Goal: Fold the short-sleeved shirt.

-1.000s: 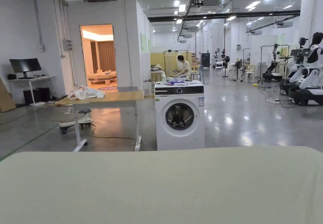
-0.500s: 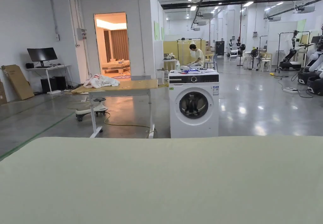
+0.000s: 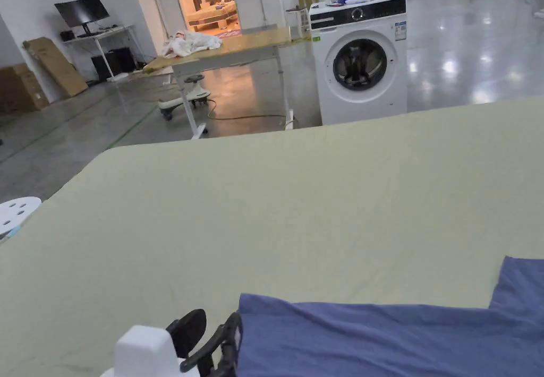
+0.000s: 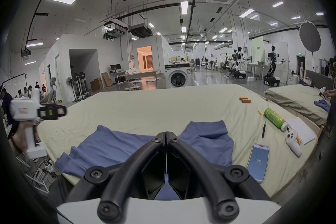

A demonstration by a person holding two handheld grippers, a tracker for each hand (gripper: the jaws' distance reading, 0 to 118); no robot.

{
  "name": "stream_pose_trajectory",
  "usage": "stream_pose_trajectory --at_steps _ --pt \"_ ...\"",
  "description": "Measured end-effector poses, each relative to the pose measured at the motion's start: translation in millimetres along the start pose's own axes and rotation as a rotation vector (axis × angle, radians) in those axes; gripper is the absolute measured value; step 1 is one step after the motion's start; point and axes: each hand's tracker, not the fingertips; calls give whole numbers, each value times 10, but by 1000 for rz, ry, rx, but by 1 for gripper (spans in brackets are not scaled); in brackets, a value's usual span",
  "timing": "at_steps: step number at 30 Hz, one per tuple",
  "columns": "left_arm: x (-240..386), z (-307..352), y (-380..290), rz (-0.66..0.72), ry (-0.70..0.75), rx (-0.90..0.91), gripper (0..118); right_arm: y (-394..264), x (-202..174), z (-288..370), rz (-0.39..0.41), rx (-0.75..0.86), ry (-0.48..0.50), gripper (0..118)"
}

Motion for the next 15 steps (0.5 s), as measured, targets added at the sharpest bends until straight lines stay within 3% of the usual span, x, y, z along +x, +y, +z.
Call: stream_pose_trajectory --at_steps 2,9,10,12,15 --pt "-147 -538 53 38 3 -92 74 -57 50 -6 -11 -27 -10 0" --pt "-499 -2355 74 96 60 -425 73 -243 331 9 -96 -109 -75 0" --pt "-563 -2501 71 139 49 -451 70 -269 382 17 -114 -123 -93 0" --pt "-652 -2707 41 188 46 -474 52 -318 475 42 -125 -141 -123 0" --pt "-622 -2966 -72 167 85 -536 37 -393 592 80 -125 -182 -177 0"
